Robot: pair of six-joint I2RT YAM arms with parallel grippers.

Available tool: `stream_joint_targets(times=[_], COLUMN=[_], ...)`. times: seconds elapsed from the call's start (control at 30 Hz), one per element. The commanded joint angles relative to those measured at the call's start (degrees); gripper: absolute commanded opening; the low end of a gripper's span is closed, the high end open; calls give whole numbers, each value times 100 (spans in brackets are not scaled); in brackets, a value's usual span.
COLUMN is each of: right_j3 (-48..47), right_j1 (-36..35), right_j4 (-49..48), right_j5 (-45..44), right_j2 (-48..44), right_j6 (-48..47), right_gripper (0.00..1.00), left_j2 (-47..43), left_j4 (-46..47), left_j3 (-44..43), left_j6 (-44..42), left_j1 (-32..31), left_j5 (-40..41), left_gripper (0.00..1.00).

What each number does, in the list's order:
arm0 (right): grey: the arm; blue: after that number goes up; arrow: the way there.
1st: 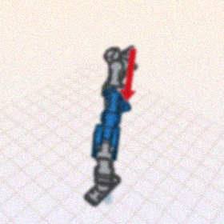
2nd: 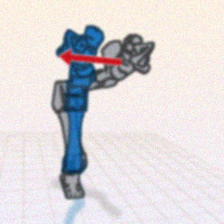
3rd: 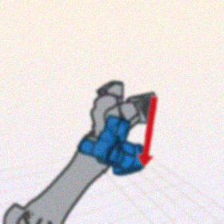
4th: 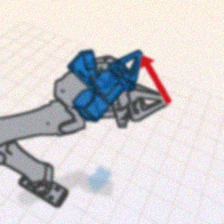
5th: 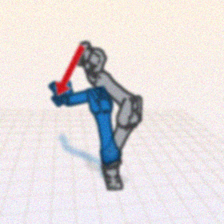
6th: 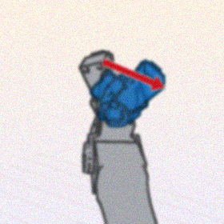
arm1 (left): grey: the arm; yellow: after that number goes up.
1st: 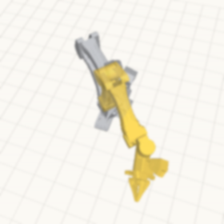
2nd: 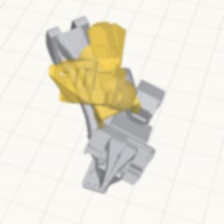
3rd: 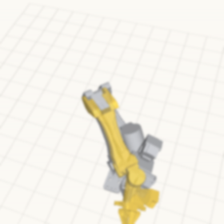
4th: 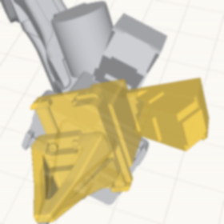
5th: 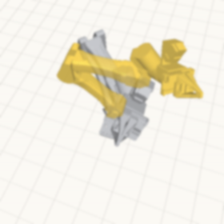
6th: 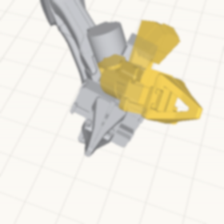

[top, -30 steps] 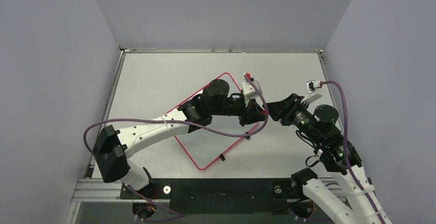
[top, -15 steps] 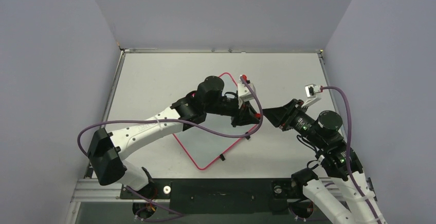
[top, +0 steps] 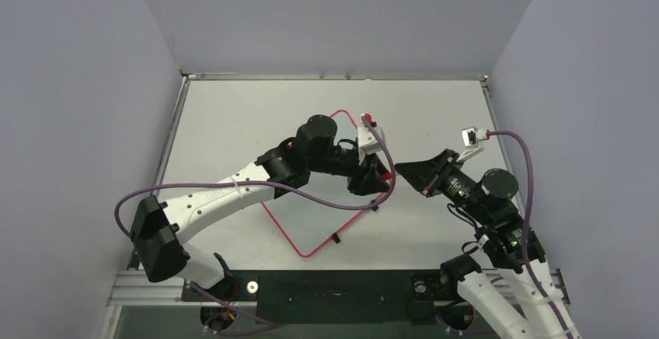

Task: Write a sentence on the whiteboard
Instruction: Pass from the left arm to the right, then open the pen cap from the whiteboard marker.

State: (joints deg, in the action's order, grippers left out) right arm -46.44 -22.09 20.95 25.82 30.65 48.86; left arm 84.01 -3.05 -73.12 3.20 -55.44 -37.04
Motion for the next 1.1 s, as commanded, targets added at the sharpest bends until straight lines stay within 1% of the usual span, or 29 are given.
stream_joint_targets(times=[0.0,0.07,0.1,0.17,0.2,0.27,0.3,0.37,0.47,0.57,0.63,0.67,0.7,0.73,0.77,0.9,0.93,0.97,1.0,1.03,1.07], right_j3=[70,80,81,85,85,82,87,97,112,132,165,186,207,219,224,158,142,108,99,108,126], right_j1=[83,95,97,99,106,111,110,109,108,108,121,119,128,136,174,393,457,648,765,1059,1207], right_j4=[-298,-287,-285,-286,-289,-296,-299,-310,-318,-309,-312,-313,-308,-303,-294,-25,216,441,570,780,863], right_j5=[-70,-69,-73,-89,-88,-73,-46,-26,-9,-14,-17,-8,-14,-33,-82,-259,-400,-476,-548,-541,-437], right_j2=[-141,-161,-159,-150,-153,-136,-120,-106,-104,-108,-97,-92,-87,-91,-100,-3,34,98,189,249,306], right_j6=[36,58,60,70,77,79,80,80,78,58,47,46,49,56,74,61,48,28,23,19,19], right_gripper=[0,0,0,0,0,0,0,0,0,0,0,0,0,0,0,0,0,0,0,0,0], left_j2=[-324,-372,-383,-377,-350,-287,-257,-170,-50,60,107,120,139,145,147,107,98,92,95,124,142], left_j4=[-41,-16,-14,-40,-80,-116,-125,-134,-77,-69,-54,-46,-40,-39,-43,-36,-35,-46,-46,-53,-41], left_j3=[-28,-5,-1,-28,-45,-85,-116,-169,-264,-343,-398,-431,-444,-445,-434,-277,-208,-174,-94,-22,20], left_j6=[49,45,41,26,17,2,-1,-25,-28,-38,-39,-39,-39,-61,-76,-269,-470,-566,-747,-899,-957], left_j1=[6,2,5,7,0,-2,-6,-25,-64,-88,-101,-104,-111,-122,-140,-269,-315,-416,-473,-594,-645], left_j5=[295,317,308,307,309,339,351,336,250,214,231,249,276,368,432,1121,1428,1630,2062,2272,2682], left_gripper=[40,41,34,25,24,25,30,32,34,32,25,15,9,1,0,0,0,0,0,0,0])
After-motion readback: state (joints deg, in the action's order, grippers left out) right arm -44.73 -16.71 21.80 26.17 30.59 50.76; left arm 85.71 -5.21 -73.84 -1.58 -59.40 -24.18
